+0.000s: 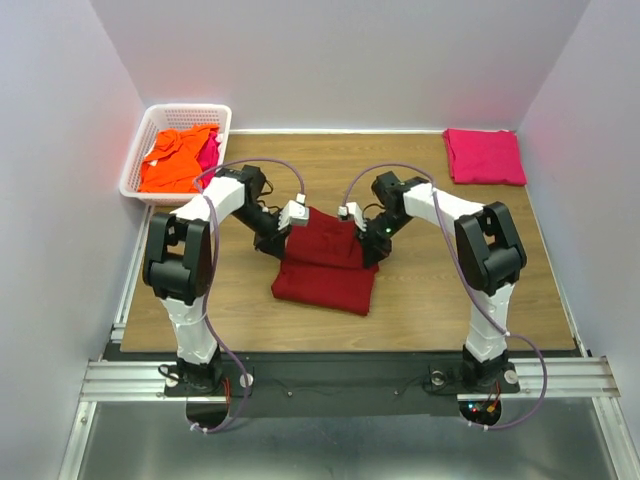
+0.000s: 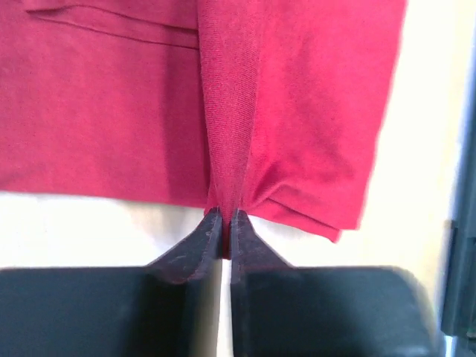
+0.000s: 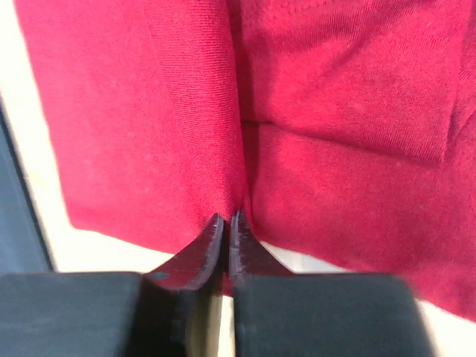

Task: Fold and stack the t-shirts
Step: Fold the tshirt

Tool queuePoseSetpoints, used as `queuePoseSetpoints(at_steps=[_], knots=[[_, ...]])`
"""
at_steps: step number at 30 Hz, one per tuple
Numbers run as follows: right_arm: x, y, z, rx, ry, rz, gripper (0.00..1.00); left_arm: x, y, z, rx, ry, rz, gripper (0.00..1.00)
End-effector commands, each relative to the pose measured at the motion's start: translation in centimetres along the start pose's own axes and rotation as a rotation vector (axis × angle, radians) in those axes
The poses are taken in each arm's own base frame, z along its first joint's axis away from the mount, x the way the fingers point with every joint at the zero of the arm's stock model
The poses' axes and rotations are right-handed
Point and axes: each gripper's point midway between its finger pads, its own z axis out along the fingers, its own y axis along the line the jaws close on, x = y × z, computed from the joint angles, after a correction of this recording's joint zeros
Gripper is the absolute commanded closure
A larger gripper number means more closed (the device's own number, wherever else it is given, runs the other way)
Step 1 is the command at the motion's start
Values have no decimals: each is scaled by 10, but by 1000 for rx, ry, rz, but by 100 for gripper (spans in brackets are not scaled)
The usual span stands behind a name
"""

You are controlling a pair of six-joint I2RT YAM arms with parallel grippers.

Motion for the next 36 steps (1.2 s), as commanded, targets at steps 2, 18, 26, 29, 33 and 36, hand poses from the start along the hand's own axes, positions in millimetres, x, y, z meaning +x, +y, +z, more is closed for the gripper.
queuePoseSetpoints(at_steps=[2, 18, 26, 29, 33, 36], knots=[[-33, 0, -38, 93, -55, 40, 65, -10, -19, -27, -45, -18, -8, 62], [-127, -52, -21, -93, -325, 337, 62, -110, 26, -5, -197, -108, 333, 40], [-112, -62, 7, -127, -302, 345, 64, -108, 25, 44, -119, -85, 341, 40], [-96, -64, 21, -127, -271, 360, 64, -107, 21, 52, -95, -80, 355, 40], [-83, -71, 34, -100, -242, 375, 65, -100, 17, 64, -60, -63, 350, 42], [-76, -77, 40, -84, -227, 377, 65, -95, 13, 71, -30, -49, 342, 43]])
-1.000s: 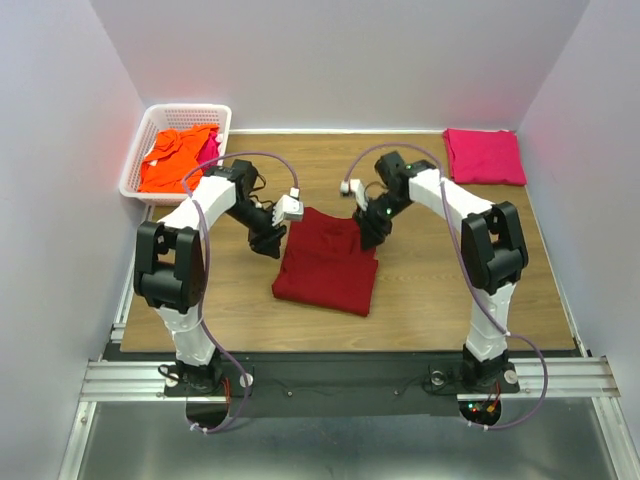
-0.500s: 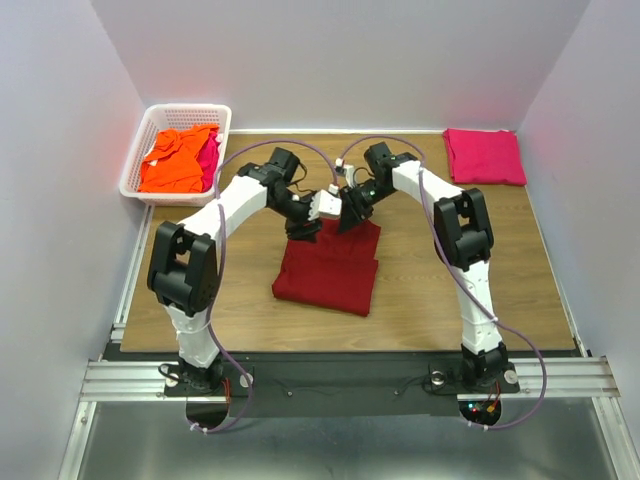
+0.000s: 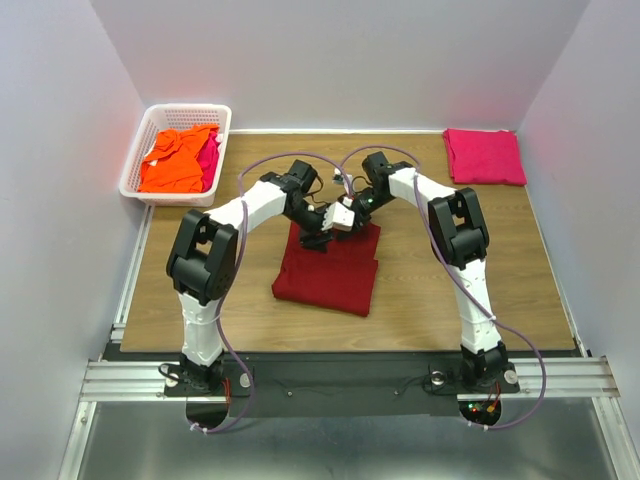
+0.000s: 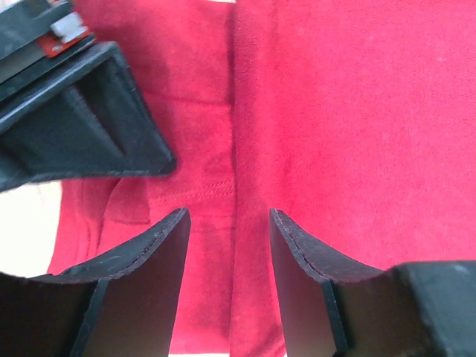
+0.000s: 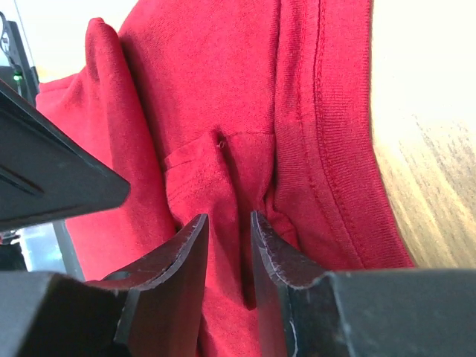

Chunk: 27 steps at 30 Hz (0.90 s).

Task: Fold and stack the t-shirts
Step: Fold the tshirt

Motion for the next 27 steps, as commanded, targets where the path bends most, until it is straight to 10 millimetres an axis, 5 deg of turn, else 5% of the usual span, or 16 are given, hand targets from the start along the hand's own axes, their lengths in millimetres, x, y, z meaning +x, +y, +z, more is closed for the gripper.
queuePoseSetpoints(at_steps=[1, 8, 17, 27], knots=[[5, -16, 13, 42, 15, -41, 65, 1, -14, 10, 57, -6, 11, 43], [12, -22, 20, 51, 32, -38, 65, 14, -28, 19, 105, 16, -3, 50], [22, -21, 32, 43, 62, -38, 66, 3, -32, 10, 115, 3, 14, 100], [37, -20, 34, 38, 85, -45, 67, -36, -16, -34, -20, -12, 92, 100]])
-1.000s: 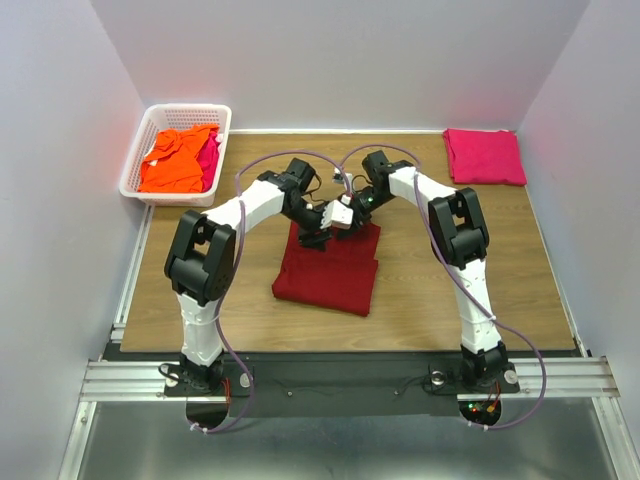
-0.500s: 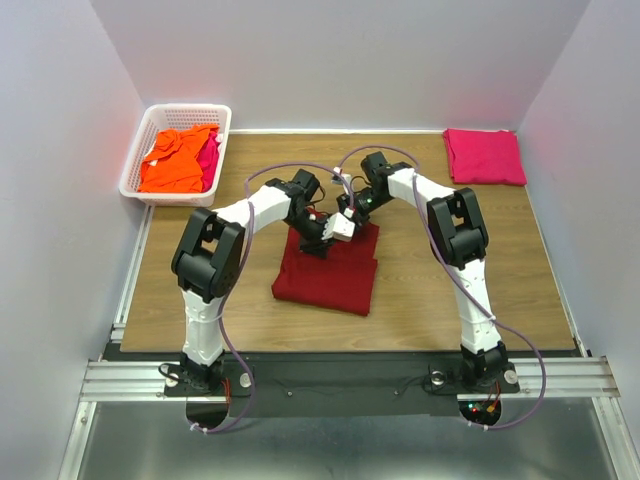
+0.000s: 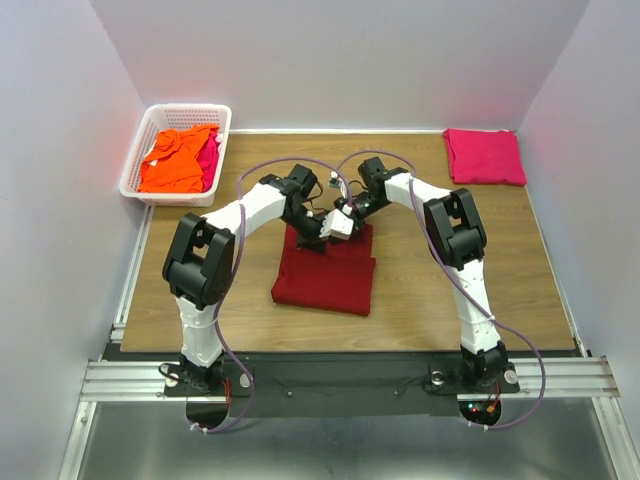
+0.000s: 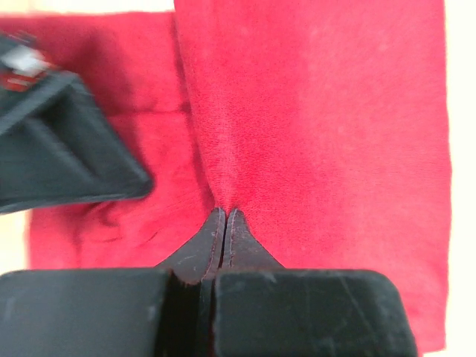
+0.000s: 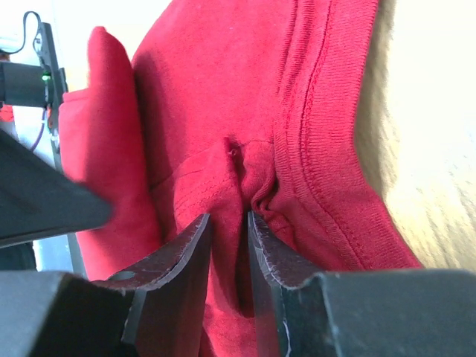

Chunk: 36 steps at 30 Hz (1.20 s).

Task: Fold and stack the t-shirts
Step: Fold the tshirt

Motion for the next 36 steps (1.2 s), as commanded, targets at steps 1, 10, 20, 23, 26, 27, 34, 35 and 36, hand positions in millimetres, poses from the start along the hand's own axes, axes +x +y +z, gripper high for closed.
queuePoseSetpoints(at_steps=[1, 10, 20, 23, 26, 27, 34, 35, 36], knots=[[34, -20, 16, 72, 93, -6, 67, -42, 16, -46, -121, -40, 92, 100], [28, -19, 14, 72, 85, -37, 68, -33, 81, -64, -256, -32, 104, 100], [-48, -31, -24, 272, -10, -191, 65, -17, 83, -48, -225, -31, 136, 100], [-60, -32, -31, 307, -25, -225, 65, -16, 72, -50, -220, -24, 167, 100], [-77, -33, -37, 334, -53, -247, 65, -14, 61, -52, -216, -18, 190, 100], [-89, -29, -42, 338, -80, -259, 65, -14, 59, -52, -215, -17, 204, 100], [-102, -36, -38, 283, -132, -201, 66, -13, 50, -49, -207, -19, 201, 100], [-99, -37, -33, 261, -126, -197, 66, -12, 48, -48, -204, -18, 200, 100], [-92, -41, -28, 245, -114, -183, 67, -12, 46, -47, -202, -16, 199, 100]])
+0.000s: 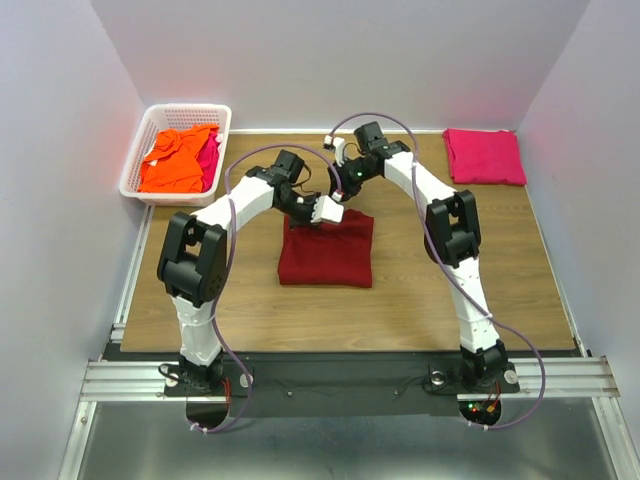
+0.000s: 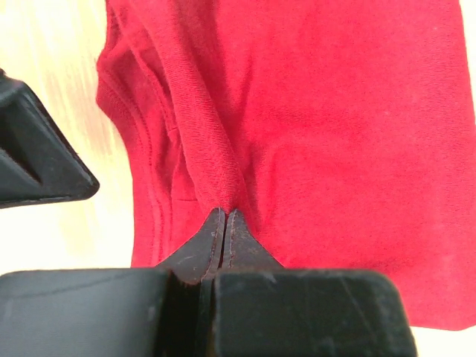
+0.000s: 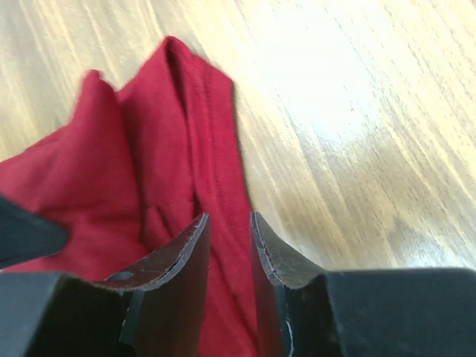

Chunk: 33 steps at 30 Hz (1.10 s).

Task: Fold and stack the t-shirts
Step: Fold the tshirt

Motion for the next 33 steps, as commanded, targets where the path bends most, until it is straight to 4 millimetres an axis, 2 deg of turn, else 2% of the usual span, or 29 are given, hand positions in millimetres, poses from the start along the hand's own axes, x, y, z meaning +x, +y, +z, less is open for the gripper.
queuePoseSetpoints(at_steps=[1, 6, 8, 10, 11, 15, 16, 18, 22, 27, 30, 33], knots=[[28, -7, 24, -66, 31, 70, 67, -20, -9, -10, -6, -31, 45, 100], [71, 4, 43, -150, 97, 151, 74, -27, -29, -8, 23, -41, 40, 100], [80, 16, 47, -186, 115, 164, 77, -30, -38, -8, 34, -43, 34, 100], [97, 30, 50, -228, 145, 190, 82, -31, -42, -9, 35, -45, 19, 100], [93, 39, 46, -254, 135, 178, 83, -34, -44, -12, 33, -48, 21, 100], [118, 68, 41, -321, 178, 229, 87, -46, -41, -23, 2, -58, 15, 100], [113, 69, 39, -322, 169, 220, 87, -47, -39, -26, -8, -57, 20, 100], [118, 76, 35, -326, 179, 221, 87, -50, -33, -31, -30, -48, 19, 100], [116, 74, 31, -306, 176, 205, 87, -49, -15, -33, -78, -40, 5, 100], [95, 68, 31, -290, 142, 172, 87, -47, 4, -25, -112, -39, 9, 100], [93, 68, 31, -297, 136, 164, 87, -44, 14, -22, -146, -36, 19, 100], [94, 67, 31, -292, 139, 163, 87, -36, 15, -15, -148, -19, 23, 100]])
